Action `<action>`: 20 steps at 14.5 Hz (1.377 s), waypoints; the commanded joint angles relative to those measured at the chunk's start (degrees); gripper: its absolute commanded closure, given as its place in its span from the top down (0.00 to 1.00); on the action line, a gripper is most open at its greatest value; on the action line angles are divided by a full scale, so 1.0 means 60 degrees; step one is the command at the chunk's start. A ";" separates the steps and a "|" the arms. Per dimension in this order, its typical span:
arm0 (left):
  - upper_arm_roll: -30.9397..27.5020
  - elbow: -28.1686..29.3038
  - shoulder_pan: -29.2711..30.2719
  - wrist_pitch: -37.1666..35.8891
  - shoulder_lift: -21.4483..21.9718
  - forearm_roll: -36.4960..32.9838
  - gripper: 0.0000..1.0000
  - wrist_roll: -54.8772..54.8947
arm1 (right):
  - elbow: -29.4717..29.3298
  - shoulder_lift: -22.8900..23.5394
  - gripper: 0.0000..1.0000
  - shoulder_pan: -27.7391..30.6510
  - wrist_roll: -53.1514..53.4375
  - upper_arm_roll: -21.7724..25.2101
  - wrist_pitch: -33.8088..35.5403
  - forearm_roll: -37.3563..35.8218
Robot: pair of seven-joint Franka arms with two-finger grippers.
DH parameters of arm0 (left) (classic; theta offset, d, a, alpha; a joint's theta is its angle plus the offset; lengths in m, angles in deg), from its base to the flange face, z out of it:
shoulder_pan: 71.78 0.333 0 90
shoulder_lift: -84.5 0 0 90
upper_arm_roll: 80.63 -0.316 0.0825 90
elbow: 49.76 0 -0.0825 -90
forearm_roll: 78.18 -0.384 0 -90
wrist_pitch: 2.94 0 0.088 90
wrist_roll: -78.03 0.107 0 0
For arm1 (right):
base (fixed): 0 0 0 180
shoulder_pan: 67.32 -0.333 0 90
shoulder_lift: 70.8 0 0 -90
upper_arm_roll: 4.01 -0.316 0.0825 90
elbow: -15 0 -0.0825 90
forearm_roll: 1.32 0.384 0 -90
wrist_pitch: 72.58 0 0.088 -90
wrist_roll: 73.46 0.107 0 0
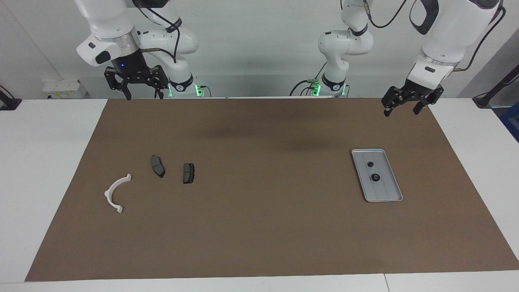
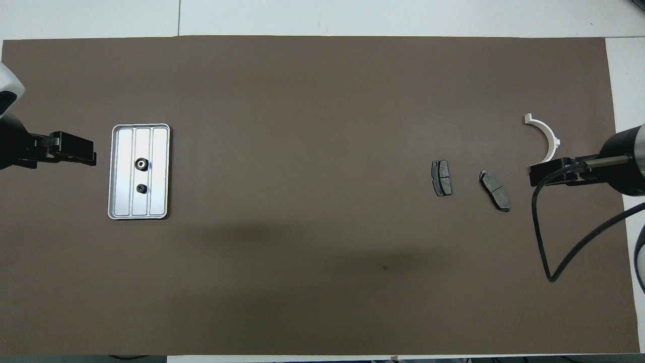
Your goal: Pick bearing gear from pile to tray
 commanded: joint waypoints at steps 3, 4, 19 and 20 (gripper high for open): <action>-0.0107 -0.0063 -0.0136 -0.0396 0.0142 0.0186 1.00 0.0107 | 0.0079 -0.0115 1.00 0.0113 -0.0161 -0.0003 -0.0145 0.0212; -0.0107 -0.0048 -0.0136 -0.0353 0.0142 0.0303 1.00 0.0165 | 0.0079 -0.0115 1.00 0.0113 -0.0146 -0.0003 -0.0145 0.0212; -0.0151 0.0098 -0.0093 -0.0191 0.0289 0.0362 1.00 0.0268 | 0.0079 -0.0115 1.00 0.0113 -0.0175 -0.0003 -0.0145 0.0212; -0.0151 0.0098 -0.0078 -0.0206 0.0332 0.0362 1.00 0.0268 | 0.0079 -0.0115 1.00 0.0127 -0.0190 -0.0003 -0.0145 0.0212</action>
